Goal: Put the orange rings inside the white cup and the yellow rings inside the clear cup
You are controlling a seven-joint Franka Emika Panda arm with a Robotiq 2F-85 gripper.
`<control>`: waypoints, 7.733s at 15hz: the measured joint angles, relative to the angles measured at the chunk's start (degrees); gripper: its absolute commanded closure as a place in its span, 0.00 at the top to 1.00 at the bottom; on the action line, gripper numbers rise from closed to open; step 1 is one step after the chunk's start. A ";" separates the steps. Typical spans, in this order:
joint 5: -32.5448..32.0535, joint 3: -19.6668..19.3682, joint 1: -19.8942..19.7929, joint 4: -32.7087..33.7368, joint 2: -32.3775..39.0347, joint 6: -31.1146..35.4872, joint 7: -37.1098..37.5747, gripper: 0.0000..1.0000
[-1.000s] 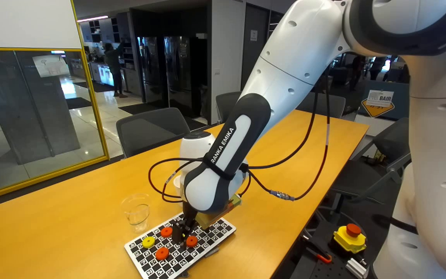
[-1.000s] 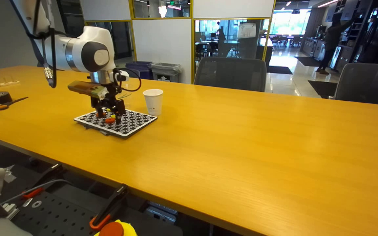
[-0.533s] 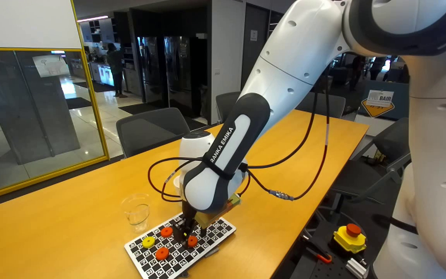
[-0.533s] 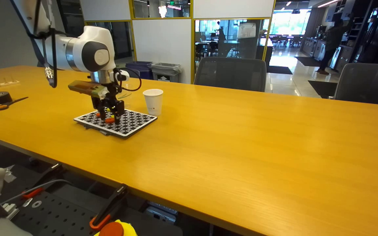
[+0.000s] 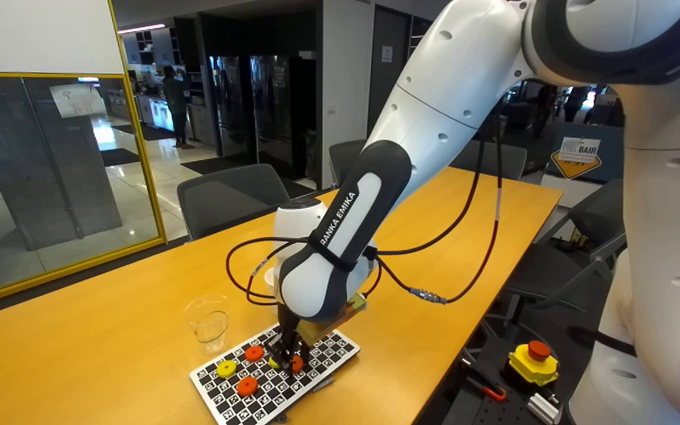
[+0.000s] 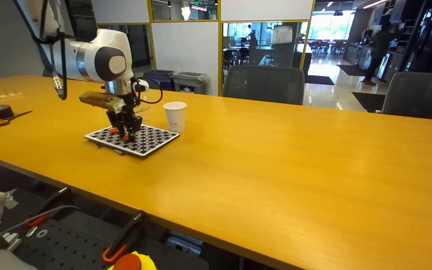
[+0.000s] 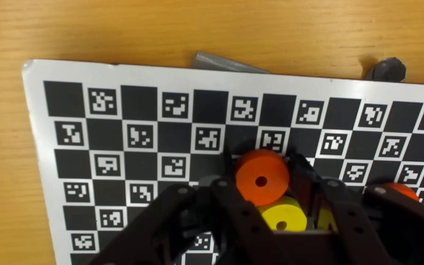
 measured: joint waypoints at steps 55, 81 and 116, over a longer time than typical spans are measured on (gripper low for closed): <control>-2.13 -0.45 -2.84 12.84 0.22 -16.30 -4.15 1.00; -0.26 0.81 -2.21 9.72 5.74 -7.72 -5.06 1.00; -4.94 0.53 -0.52 24.36 -0.84 -25.51 -4.20 0.23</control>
